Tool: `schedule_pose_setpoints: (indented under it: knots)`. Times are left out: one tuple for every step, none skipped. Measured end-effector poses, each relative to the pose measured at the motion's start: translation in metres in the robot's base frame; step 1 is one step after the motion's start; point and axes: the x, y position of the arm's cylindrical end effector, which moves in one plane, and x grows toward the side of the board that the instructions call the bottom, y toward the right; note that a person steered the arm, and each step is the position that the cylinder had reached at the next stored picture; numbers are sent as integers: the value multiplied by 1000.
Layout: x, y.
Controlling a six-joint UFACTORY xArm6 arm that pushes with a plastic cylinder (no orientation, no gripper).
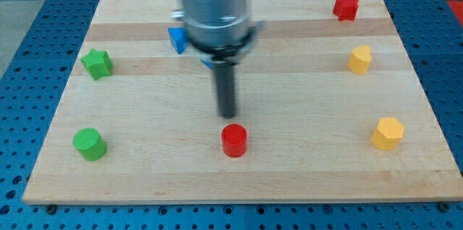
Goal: Push the blue cube towards blue cube
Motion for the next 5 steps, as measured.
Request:
schedule_pose_setpoints:
  knots:
    - [-6,23]
    - [-69,23]
    - [-108,4]
    - [-154,-7]
    - [-155,-18]
